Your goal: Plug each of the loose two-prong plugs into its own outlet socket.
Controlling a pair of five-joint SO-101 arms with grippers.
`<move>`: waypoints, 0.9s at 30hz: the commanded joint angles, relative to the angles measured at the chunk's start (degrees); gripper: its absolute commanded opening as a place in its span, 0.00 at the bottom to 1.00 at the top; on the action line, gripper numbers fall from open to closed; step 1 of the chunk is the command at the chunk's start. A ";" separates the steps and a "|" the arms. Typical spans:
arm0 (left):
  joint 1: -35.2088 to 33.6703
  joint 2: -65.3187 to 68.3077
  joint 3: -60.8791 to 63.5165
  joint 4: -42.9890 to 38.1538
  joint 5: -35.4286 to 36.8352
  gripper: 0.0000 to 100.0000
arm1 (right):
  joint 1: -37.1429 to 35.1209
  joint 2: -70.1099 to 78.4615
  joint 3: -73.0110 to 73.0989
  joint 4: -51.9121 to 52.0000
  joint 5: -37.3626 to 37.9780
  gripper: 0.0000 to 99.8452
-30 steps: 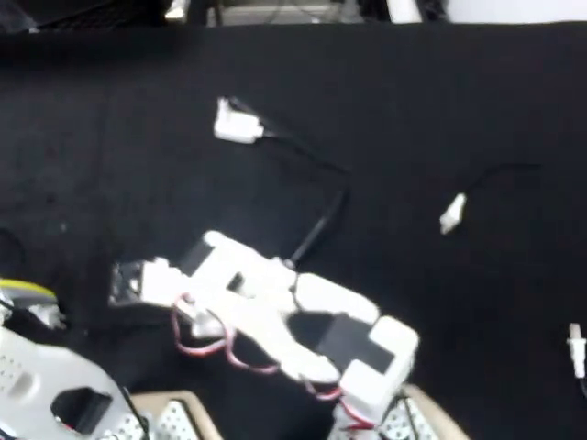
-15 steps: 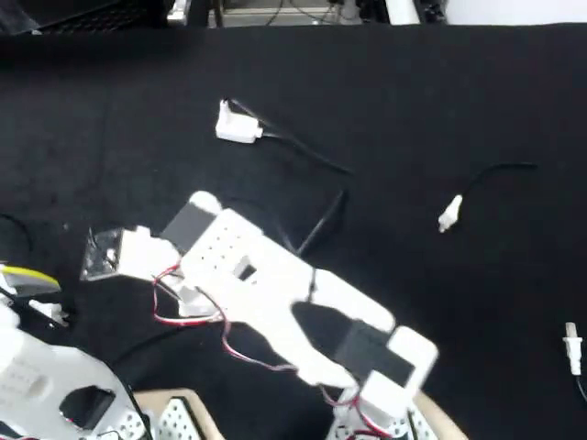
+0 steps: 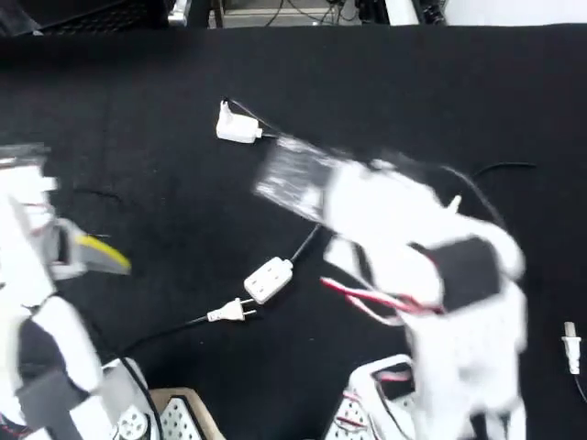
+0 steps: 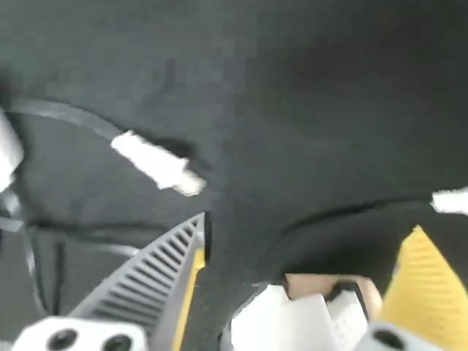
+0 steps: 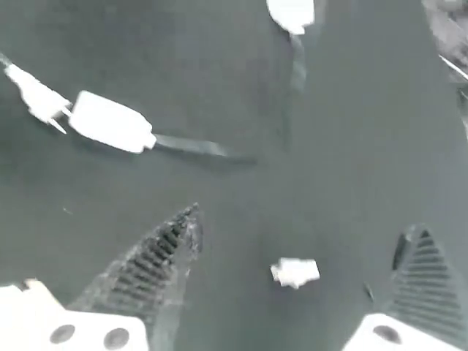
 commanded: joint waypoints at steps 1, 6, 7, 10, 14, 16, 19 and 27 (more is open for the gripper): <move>17.27 -3.87 4.18 -1.41 -0.53 0.39 | 17.05 -13.76 13.05 1.41 10.37 0.40; 32.92 -0.62 4.79 -2.11 -0.53 0.39 | 31.65 -23.60 26.15 0.88 22.86 0.40; 35.12 0.62 4.62 -2.29 -0.70 0.39 | 33.93 -25.27 28.44 0.35 24.44 0.40; 39.87 5.89 3.12 -4.13 -3.87 0.39 | 40.44 -30.11 35.12 -2.11 28.48 0.40; 42.15 14.86 -0.31 -3.96 -9.23 0.39 | 47.03 -34.24 43.91 -6.68 33.14 0.40; 42.59 19.69 -2.33 -3.78 -12.92 0.39 | 49.23 -35.38 48.13 -8.88 35.34 0.40; 44.00 26.73 -5.58 -3.78 -17.32 0.39 | 51.52 -35.91 52.88 -11.60 37.45 0.40; 53.41 40.88 -14.02 -3.69 -19.25 0.39 | 53.63 -36.18 58.51 -16.00 38.33 0.40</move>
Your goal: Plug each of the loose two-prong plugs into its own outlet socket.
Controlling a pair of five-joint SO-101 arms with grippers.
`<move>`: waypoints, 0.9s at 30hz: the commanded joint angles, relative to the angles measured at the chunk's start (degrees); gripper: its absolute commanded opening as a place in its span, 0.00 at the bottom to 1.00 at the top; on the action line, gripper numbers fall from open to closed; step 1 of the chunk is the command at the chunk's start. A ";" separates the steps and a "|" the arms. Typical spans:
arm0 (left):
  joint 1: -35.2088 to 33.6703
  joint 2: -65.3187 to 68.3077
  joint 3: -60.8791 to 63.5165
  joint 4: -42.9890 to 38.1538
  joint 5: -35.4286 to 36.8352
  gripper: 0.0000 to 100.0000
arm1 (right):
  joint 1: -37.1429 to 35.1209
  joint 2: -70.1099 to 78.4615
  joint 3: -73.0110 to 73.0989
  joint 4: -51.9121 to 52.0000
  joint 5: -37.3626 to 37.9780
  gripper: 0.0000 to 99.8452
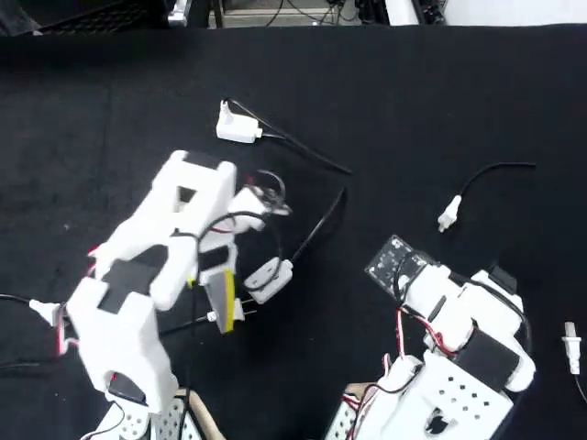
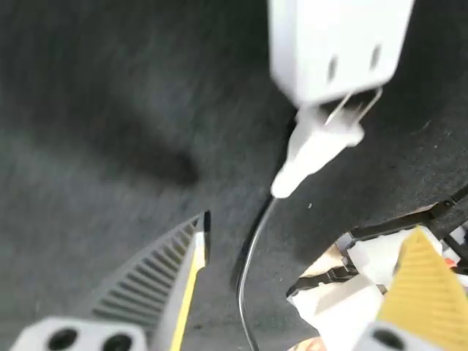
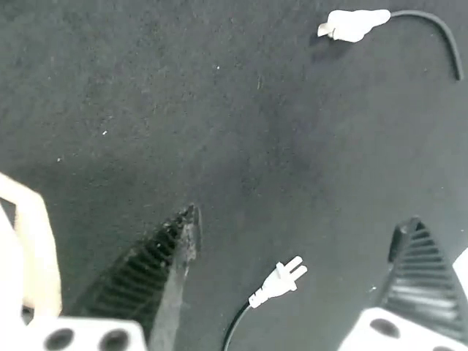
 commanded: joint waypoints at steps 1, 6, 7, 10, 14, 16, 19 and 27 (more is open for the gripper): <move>6.90 4.57 -5.76 -0.18 -0.35 0.39 | 0.97 -0.22 1.45 -2.11 0.53 0.40; 12.79 10.02 -6.73 -2.20 0.18 0.39 | 0.97 -0.22 1.63 -2.11 0.53 0.40; 13.41 10.90 -7.08 -2.90 1.58 0.39 | 0.97 -0.22 1.63 -2.11 0.53 0.40; 13.49 13.98 -10.15 -2.55 5.10 0.39 | 0.97 -0.31 1.54 -2.11 1.23 0.40; 12.62 17.49 -13.14 1.05 7.12 0.39 | 0.97 -0.31 1.19 -2.11 1.23 0.40; 12.62 19.08 -14.73 2.02 9.41 0.35 | 0.97 -0.31 1.19 -2.11 1.23 0.40; 14.20 21.80 -17.01 2.20 13.45 0.21 | 0.97 -0.31 1.19 -2.11 1.23 0.40; 20.00 28.13 -21.32 3.25 14.42 0.03 | 1.14 -0.31 -0.57 -1.49 0.97 0.40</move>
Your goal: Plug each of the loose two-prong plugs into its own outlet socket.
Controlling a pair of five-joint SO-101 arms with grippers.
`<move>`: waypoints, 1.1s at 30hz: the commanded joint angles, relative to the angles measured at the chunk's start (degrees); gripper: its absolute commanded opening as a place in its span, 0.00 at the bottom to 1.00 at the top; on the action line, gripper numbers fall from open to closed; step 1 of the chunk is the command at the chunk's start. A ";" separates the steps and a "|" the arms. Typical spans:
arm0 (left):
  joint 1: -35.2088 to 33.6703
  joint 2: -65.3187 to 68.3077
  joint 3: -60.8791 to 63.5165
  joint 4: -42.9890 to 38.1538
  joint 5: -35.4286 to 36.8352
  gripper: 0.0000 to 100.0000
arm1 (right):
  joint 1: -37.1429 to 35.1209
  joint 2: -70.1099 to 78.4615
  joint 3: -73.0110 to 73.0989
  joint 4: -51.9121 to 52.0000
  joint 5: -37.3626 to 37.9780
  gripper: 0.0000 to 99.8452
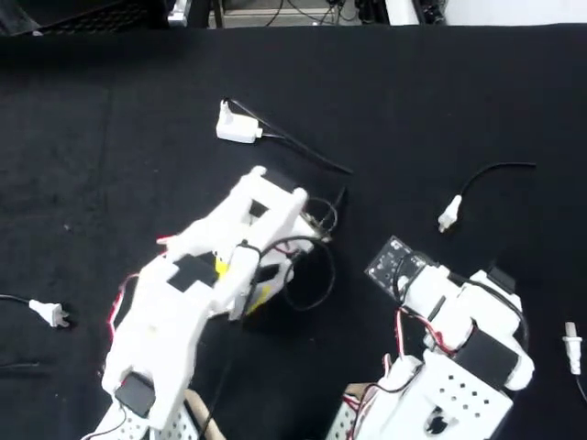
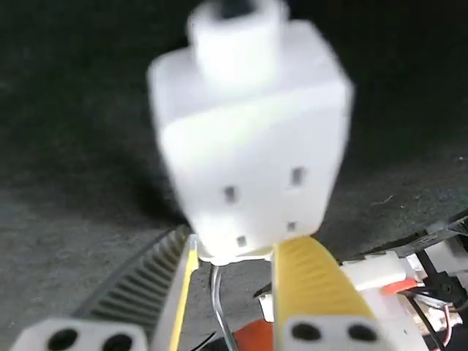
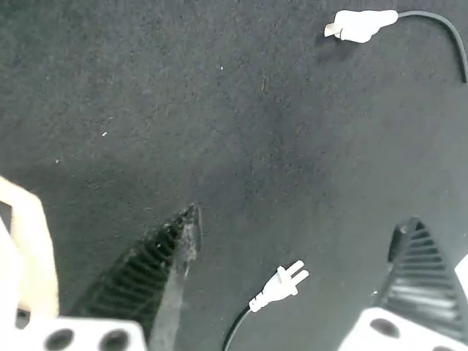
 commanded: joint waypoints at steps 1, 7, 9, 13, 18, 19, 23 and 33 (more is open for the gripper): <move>3.82 2.29 -4.97 -0.35 0.18 0.03 | 0.97 -0.31 -2.68 -0.09 0.18 0.40; 2.07 2.11 -7.25 -1.14 2.81 0.03 | 2.46 -0.31 -3.82 0.79 0.18 0.40; 1.19 1.85 -7.34 -3.78 6.95 0.03 | 2.46 -0.31 -3.56 0.79 0.18 0.40; -3.03 -4.22 -9.89 -4.92 10.99 0.03 | 2.20 -0.31 -3.47 0.62 0.09 0.40; -10.59 -17.85 -10.77 -4.66 13.19 0.03 | 2.11 -0.31 -3.38 0.18 -0.79 0.40; -12.35 -20.66 -10.68 -4.66 13.19 0.03 | 2.02 -0.31 -3.38 -0.18 -2.02 0.40; -19.91 -31.56 -10.24 -4.66 13.01 0.03 | 2.11 -0.22 -3.38 -4.04 -7.03 0.40; -25.89 -56.79 -10.15 -5.19 14.42 0.03 | -3.16 -0.31 4.97 -5.27 -13.19 0.40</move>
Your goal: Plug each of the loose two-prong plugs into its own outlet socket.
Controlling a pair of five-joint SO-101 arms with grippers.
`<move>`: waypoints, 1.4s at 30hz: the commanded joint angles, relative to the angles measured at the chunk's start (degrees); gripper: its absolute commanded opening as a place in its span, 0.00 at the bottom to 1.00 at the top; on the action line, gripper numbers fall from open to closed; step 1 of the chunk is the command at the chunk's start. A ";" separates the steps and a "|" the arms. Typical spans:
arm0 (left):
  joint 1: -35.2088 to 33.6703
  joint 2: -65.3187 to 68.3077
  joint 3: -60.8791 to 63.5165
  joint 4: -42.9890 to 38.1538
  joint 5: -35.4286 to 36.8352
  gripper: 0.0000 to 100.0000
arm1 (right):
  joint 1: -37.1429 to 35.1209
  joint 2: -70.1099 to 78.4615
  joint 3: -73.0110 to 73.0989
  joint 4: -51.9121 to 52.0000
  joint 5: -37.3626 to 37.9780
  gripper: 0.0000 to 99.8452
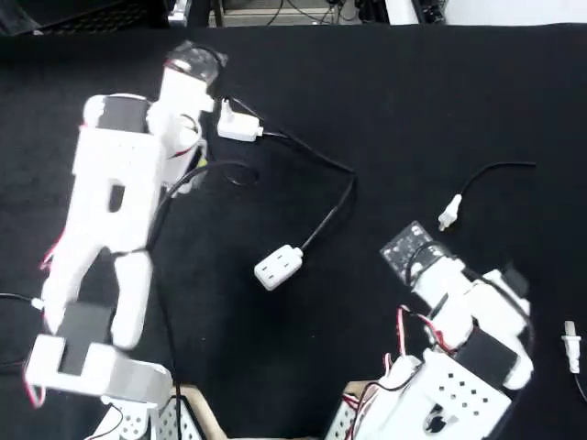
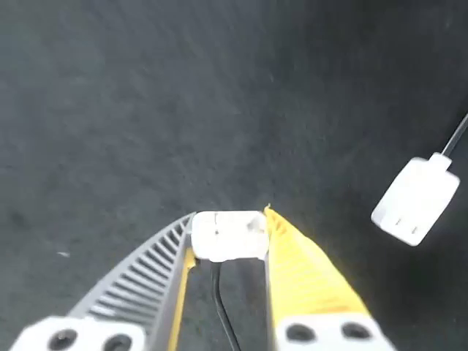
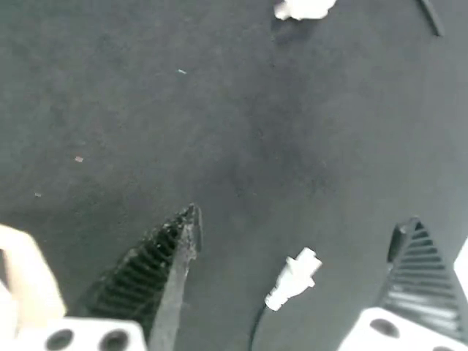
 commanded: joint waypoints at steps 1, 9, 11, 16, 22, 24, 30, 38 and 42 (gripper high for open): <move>-0.40 -12.92 -2.59 -1.05 3.34 0.03 | -5.27 -0.31 4.09 -2.11 -4.84 0.40; 1.54 -24.35 -2.51 -6.77 16.00 0.03 | -16.88 0.13 8.66 -8.62 -18.46 0.40; 3.47 -26.02 -2.51 -7.21 17.23 0.03 | -20.57 0.13 9.10 -8.62 -21.80 0.40; 8.66 -29.71 -0.66 -11.87 27.87 0.03 | -28.31 0.13 9.27 -8.53 -30.07 0.40; 9.27 -38.07 11.74 -18.99 36.48 0.03 | -33.05 -0.22 9.01 -10.81 -37.10 0.40; 9.36 -41.67 19.12 -22.59 37.45 0.03 | -33.14 -0.22 9.10 -13.36 -40.09 0.40; 9.36 -59.52 49.27 -44.48 38.59 0.03 | -37.01 0.22 9.10 -16.62 -47.74 0.40; 9.36 -96.00 96.40 -82.37 38.59 0.03 | -42.02 0.84 6.64 -16.88 -52.40 0.40; 9.36 -101.54 108.00 -89.93 38.51 0.03 | -42.11 8.40 1.98 -17.05 -54.59 0.40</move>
